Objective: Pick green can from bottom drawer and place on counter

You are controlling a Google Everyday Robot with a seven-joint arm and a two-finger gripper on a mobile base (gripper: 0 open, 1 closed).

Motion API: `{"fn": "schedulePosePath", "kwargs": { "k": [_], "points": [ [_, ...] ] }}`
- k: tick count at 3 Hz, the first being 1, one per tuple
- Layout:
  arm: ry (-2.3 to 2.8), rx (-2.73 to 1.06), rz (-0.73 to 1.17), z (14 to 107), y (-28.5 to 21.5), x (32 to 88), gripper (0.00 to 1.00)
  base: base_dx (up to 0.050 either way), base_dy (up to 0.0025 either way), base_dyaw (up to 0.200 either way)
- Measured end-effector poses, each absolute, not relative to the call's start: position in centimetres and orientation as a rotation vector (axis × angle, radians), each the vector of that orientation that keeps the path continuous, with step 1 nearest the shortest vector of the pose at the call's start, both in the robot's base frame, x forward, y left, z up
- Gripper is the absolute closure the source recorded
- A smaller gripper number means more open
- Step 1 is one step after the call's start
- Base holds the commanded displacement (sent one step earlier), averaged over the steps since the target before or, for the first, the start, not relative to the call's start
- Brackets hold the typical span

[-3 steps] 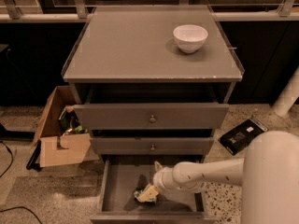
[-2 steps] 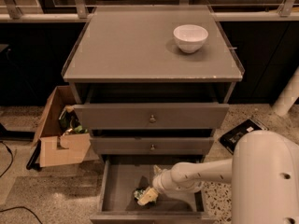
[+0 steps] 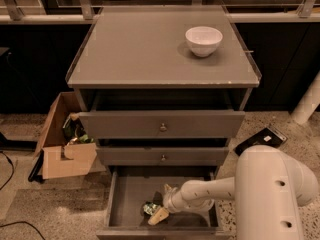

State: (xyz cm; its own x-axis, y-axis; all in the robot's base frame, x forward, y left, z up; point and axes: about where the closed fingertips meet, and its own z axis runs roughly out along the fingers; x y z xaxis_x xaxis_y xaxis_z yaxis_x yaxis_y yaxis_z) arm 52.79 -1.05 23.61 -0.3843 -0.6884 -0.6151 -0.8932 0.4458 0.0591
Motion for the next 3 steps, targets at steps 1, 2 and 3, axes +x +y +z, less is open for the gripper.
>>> {"fn": "schedulePosePath", "kwargs": {
  "k": [1,2,3],
  "points": [
    [2.210,-1.299,0.503,21.3,-1.5,52.9,0.00,0.000,0.00000,0.000],
    [2.221,-1.296,0.478,19.9,-1.7,53.1,0.00,0.000,0.00000,0.000],
    [2.213,-1.357,0.445,18.1,-0.7,54.9,0.00,0.000,0.00000,0.000]
  ]
}}
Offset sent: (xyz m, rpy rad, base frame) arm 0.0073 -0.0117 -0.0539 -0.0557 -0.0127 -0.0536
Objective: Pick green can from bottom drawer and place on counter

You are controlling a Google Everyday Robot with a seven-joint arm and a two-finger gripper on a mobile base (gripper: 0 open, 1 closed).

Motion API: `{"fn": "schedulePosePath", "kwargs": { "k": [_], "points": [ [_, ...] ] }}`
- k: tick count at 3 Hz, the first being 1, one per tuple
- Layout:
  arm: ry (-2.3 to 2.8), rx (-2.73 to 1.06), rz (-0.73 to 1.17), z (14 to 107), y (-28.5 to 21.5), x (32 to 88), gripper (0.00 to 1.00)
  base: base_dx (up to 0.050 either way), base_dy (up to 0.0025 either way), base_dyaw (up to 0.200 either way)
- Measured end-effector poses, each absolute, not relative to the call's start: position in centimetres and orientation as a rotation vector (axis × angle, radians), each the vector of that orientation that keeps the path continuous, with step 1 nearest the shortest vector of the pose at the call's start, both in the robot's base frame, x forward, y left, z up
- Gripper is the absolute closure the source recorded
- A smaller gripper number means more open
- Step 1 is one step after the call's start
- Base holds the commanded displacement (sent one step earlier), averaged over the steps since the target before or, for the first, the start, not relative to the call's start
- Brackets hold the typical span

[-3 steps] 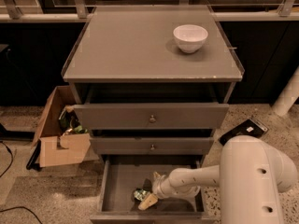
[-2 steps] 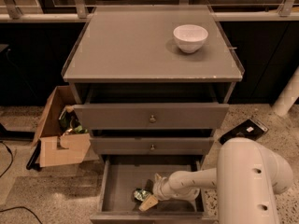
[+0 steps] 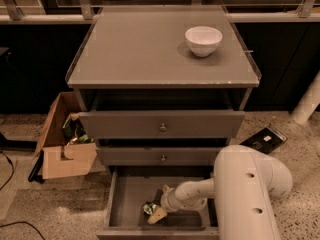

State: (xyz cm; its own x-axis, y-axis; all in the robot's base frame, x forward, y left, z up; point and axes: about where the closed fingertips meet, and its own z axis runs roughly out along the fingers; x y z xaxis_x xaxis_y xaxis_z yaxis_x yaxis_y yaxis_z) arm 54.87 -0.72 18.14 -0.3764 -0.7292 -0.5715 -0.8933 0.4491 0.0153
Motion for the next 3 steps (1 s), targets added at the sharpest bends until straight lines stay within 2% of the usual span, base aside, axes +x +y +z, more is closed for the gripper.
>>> {"fn": "schedulePosePath", "kwargs": {
  "k": [3],
  "points": [
    [2.235,-1.331,0.435,15.0,-0.3,55.4,0.00,0.000,0.00000,0.000]
  ]
}}
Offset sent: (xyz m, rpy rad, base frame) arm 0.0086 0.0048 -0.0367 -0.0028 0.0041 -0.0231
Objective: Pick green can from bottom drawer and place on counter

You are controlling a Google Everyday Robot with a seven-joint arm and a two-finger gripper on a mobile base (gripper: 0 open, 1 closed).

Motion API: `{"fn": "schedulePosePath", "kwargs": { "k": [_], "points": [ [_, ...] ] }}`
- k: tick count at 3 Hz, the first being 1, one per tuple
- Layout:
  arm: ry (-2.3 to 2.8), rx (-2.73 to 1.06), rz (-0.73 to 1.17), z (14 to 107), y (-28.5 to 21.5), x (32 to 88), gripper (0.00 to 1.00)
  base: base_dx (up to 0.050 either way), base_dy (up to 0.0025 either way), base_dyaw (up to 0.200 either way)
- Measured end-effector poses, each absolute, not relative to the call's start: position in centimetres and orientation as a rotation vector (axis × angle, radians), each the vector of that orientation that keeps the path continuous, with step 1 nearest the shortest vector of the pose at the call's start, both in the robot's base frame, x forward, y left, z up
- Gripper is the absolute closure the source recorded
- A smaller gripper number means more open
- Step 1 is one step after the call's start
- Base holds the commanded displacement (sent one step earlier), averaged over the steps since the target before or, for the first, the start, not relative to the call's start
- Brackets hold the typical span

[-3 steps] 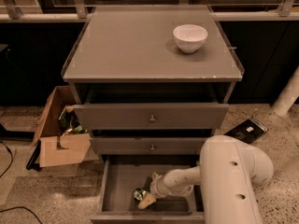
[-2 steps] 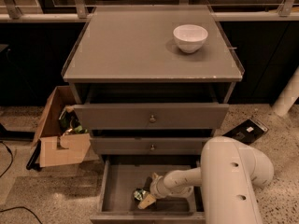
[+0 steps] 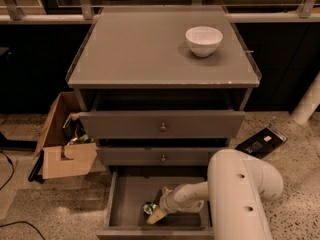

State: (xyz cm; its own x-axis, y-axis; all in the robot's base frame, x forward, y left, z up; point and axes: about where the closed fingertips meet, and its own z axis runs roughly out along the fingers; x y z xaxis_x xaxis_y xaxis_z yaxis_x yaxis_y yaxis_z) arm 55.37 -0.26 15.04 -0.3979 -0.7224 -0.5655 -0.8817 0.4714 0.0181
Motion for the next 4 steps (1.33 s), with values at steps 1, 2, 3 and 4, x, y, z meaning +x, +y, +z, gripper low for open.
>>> {"fn": "schedulePosePath", "kwargs": {
  "k": [1,2,3,4],
  "points": [
    [2.249,-1.328,0.434,14.0,-0.1,55.6,0.00,0.000,0.00000,0.000],
    [2.268,-1.325,0.437,12.9,0.0,55.6,0.00,0.000,0.00000,0.000],
    [2.269,-1.325,0.437,12.9,0.0,55.6,0.16,0.000,0.00000,0.000],
    [2.269,-1.325,0.437,12.9,0.0,55.6,0.39,0.000,0.00000,0.000]
  ]
}}
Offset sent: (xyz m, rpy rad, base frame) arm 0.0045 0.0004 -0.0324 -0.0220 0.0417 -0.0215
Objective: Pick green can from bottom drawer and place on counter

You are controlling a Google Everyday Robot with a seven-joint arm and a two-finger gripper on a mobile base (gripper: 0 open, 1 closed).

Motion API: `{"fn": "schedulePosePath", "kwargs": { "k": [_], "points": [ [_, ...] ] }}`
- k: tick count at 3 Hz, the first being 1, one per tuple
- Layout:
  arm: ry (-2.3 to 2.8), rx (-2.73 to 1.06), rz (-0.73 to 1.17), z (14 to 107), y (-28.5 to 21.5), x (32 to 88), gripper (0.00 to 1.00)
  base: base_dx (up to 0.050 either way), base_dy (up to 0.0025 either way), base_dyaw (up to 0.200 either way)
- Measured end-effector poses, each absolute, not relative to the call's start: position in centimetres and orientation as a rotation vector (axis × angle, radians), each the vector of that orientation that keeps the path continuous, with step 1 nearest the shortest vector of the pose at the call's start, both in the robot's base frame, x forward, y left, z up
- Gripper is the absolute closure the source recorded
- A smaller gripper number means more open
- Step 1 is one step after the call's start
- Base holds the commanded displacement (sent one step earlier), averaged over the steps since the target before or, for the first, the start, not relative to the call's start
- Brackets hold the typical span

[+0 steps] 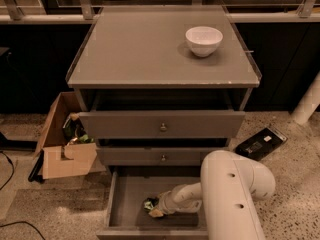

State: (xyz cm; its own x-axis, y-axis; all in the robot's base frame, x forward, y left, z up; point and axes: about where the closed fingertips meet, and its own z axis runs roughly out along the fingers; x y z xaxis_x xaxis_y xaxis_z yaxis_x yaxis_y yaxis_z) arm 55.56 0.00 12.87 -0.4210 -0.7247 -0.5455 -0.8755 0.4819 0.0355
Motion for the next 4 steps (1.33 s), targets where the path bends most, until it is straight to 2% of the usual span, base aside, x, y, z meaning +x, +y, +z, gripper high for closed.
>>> {"fn": "schedulePosePath", "kwargs": {
  "k": [2,3,4],
  "points": [
    [2.270,-1.325,0.437,12.9,0.0,55.6,0.85,0.000,0.00000,0.000],
    [2.260,-1.323,0.455,13.2,0.2,55.4,1.00,0.000,0.00000,0.000],
    [2.168,-1.317,0.528,16.0,0.4,55.0,1.00,0.000,0.00000,0.000]
  ]
}}
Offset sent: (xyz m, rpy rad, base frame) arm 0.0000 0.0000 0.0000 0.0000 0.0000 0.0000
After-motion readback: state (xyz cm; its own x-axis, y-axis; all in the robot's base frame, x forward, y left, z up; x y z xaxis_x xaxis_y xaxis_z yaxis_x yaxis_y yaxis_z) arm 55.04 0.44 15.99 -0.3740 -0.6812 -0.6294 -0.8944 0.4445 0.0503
